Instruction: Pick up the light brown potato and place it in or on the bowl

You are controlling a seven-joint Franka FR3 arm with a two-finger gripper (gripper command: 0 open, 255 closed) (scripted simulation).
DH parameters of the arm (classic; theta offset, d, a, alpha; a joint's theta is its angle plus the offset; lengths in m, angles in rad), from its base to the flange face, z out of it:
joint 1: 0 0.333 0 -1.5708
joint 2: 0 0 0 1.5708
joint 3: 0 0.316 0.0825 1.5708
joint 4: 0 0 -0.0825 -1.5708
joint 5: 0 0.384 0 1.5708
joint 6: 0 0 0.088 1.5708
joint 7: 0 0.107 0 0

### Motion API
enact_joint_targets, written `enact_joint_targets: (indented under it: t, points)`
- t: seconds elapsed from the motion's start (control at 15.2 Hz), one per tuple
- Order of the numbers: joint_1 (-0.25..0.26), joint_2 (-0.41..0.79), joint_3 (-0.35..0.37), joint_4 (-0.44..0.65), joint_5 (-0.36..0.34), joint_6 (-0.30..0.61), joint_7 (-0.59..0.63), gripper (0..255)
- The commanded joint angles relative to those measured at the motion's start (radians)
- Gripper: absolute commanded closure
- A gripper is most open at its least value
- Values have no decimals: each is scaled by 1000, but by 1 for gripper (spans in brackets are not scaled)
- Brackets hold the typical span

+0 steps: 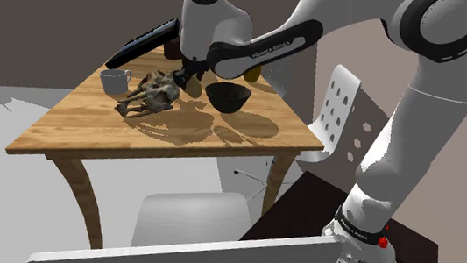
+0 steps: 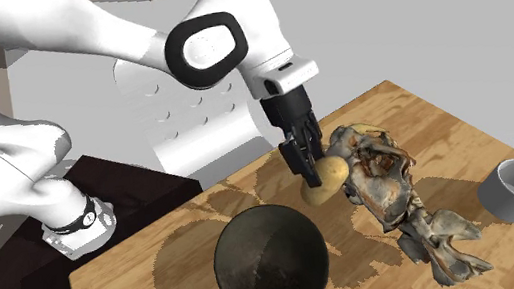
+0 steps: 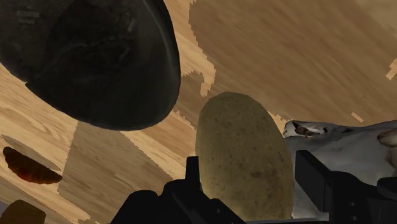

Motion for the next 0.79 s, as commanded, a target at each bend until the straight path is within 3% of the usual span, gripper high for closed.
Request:
enact_joint_targets:
  t: [0.0, 0.66, 0.73]
  points:
    - [0, -6, 1, 18, 17, -19, -21, 255]
    - [3, -33, 4, 108, 85, -110, -106, 255]
    - [-10, -67, -9, 70, 108, -86, -131, 255]
